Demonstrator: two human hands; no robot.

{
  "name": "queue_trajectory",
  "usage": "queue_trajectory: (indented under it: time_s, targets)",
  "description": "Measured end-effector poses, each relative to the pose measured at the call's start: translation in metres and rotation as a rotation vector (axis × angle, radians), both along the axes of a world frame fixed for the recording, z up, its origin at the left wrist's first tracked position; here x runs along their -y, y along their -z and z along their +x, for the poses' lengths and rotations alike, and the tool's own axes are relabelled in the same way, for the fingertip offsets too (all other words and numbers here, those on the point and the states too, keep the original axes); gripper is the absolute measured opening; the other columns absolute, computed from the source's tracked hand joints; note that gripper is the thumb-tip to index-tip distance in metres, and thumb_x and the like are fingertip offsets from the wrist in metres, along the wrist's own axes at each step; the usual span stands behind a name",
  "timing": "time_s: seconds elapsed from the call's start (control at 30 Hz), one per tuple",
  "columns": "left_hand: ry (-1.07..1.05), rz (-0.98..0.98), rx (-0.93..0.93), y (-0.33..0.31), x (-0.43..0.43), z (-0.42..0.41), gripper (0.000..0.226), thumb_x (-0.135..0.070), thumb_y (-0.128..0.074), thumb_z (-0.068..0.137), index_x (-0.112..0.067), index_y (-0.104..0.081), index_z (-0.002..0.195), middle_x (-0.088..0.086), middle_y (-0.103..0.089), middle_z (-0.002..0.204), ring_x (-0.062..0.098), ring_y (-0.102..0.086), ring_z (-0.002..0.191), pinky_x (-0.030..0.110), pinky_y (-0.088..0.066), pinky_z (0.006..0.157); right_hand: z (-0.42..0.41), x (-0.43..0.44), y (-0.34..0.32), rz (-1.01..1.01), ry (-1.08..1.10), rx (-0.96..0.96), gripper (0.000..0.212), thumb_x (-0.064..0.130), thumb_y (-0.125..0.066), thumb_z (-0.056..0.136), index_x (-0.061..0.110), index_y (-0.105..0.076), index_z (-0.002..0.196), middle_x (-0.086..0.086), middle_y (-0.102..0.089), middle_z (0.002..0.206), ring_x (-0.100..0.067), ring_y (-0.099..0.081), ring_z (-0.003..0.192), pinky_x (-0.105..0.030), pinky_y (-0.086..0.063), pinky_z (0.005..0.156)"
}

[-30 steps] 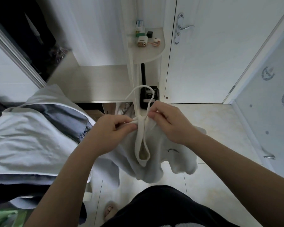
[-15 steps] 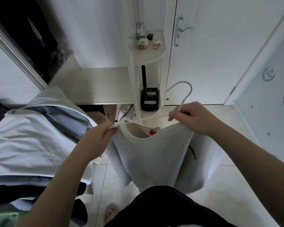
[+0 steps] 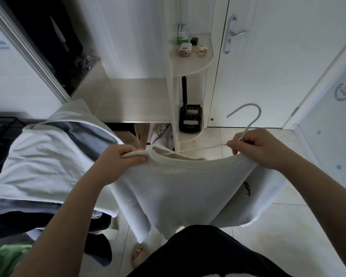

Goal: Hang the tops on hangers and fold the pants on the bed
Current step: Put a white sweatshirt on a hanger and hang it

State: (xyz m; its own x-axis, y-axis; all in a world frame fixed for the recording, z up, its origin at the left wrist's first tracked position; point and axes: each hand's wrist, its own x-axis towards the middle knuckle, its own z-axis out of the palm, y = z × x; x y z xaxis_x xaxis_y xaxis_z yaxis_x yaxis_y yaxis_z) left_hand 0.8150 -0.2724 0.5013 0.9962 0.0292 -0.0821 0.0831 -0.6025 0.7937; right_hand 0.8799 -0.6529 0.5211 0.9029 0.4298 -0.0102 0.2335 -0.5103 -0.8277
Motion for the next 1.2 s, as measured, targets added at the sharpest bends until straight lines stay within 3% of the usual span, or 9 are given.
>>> queue_trajectory:
  time_s: [0.17, 0.3, 0.37, 0.5, 0.6, 0.7, 0.87, 1.03, 1.2]
  targets:
    - [0.101, -0.022, 0.123, -0.011, 0.013, -0.001, 0.028, -0.014, -0.076, 0.088, -0.042, -0.078, 0.088, -0.01, -0.073, 0.086, 0.004, -0.065, 0.084, 0.014, -0.047, 0.075, -0.012, -0.019, 0.01, -0.006, 0.078, 0.05, 0.037, 0.032, -0.066, 0.094, 0.017, -0.064, 0.06, -0.005, -0.064, 0.07, -0.008, -0.041, 0.053, -0.019, -0.032, 0.052]
    - [0.112, 0.237, 0.19, -0.012, 0.022, 0.004, 0.019, -0.01, -0.07, 0.092, -0.023, -0.076, 0.105, 0.002, -0.061, 0.102, 0.024, -0.058, 0.099, 0.041, -0.049, 0.091, -0.025, -0.032, 0.014, 0.14, 0.096, 0.085, 0.037, 0.022, -0.066, 0.095, 0.015, -0.062, 0.059, 0.001, -0.064, 0.068, -0.003, -0.047, 0.055, -0.014, -0.034, 0.054]
    - [0.167, 0.222, 0.156, -0.012, 0.028, 0.002, 0.024, -0.004, -0.065, 0.091, -0.019, -0.074, 0.108, 0.001, -0.064, 0.107, 0.027, -0.059, 0.108, 0.049, -0.048, 0.096, -0.028, -0.036, 0.015, 0.157, 0.089, 0.093, 0.036, 0.02, -0.066, 0.095, 0.013, -0.062, 0.06, 0.0, -0.063, 0.066, -0.002, -0.045, 0.053, -0.012, -0.033, 0.053]
    - [0.204, 0.072, 0.113, -0.011, 0.039, -0.01, 0.035, 0.006, -0.058, 0.089, -0.023, -0.072, 0.105, -0.007, -0.069, 0.1, 0.011, -0.063, 0.1, 0.034, -0.051, 0.091, -0.027, -0.039, 0.015, 0.16, 0.099, 0.121, 0.035, 0.021, -0.066, 0.095, 0.014, -0.064, 0.061, 0.004, -0.06, 0.062, -0.003, -0.04, 0.05, -0.014, -0.029, 0.049]
    - [0.156, -0.037, 0.076, -0.013, 0.034, -0.014, 0.026, -0.016, -0.062, 0.087, -0.03, -0.072, 0.107, -0.015, -0.071, 0.097, 0.004, -0.065, 0.094, 0.014, -0.048, 0.075, -0.027, -0.036, 0.015, 0.168, 0.104, 0.124, 0.034, 0.021, -0.067, 0.095, 0.016, -0.064, 0.061, 0.006, -0.061, 0.063, -0.003, -0.04, 0.05, -0.015, -0.03, 0.049]
    - [0.088, -0.039, 0.072, -0.011, 0.026, -0.013, 0.02, -0.034, -0.067, 0.089, -0.028, -0.073, 0.108, -0.014, -0.072, 0.097, 0.005, -0.066, 0.094, 0.022, -0.052, 0.08, -0.028, -0.033, 0.015, 0.182, 0.11, 0.105, 0.034, 0.02, -0.067, 0.094, 0.019, -0.064, 0.061, 0.004, -0.062, 0.065, -0.003, -0.04, 0.051, -0.015, -0.029, 0.049]
    - [0.045, 0.023, 0.146, -0.004, 0.033, -0.011, 0.013, -0.019, -0.069, 0.095, -0.03, -0.075, 0.09, -0.011, -0.073, 0.082, 0.011, -0.067, 0.082, 0.035, -0.053, 0.08, -0.031, -0.033, 0.015, 0.18, 0.12, 0.086, 0.034, 0.019, -0.068, 0.094, 0.017, -0.064, 0.06, -0.002, -0.063, 0.068, -0.006, -0.038, 0.05, -0.016, -0.028, 0.049]
    - [-0.067, -0.18, 0.234, 0.0, 0.046, -0.014, 0.017, -0.018, -0.065, 0.094, -0.031, -0.07, 0.084, 0.001, -0.069, 0.08, 0.021, -0.062, 0.079, 0.025, -0.046, 0.073, -0.028, -0.023, 0.013, 0.092, 0.068, 0.072, 0.036, 0.022, -0.065, 0.096, 0.018, -0.063, 0.06, 0.015, -0.063, 0.068, -0.007, -0.035, 0.049, -0.019, -0.028, 0.048]
    - [-0.042, -0.206, 0.393, -0.017, 0.064, -0.017, 0.01, -0.028, -0.062, 0.092, -0.032, -0.071, 0.088, -0.006, -0.071, 0.088, 0.01, -0.064, 0.085, 0.014, -0.046, 0.075, -0.024, -0.027, 0.016, 0.032, 0.054, 0.067, 0.036, 0.026, -0.065, 0.095, 0.018, -0.062, 0.061, 0.015, -0.064, 0.069, -0.006, -0.038, 0.047, -0.02, -0.031, 0.048]
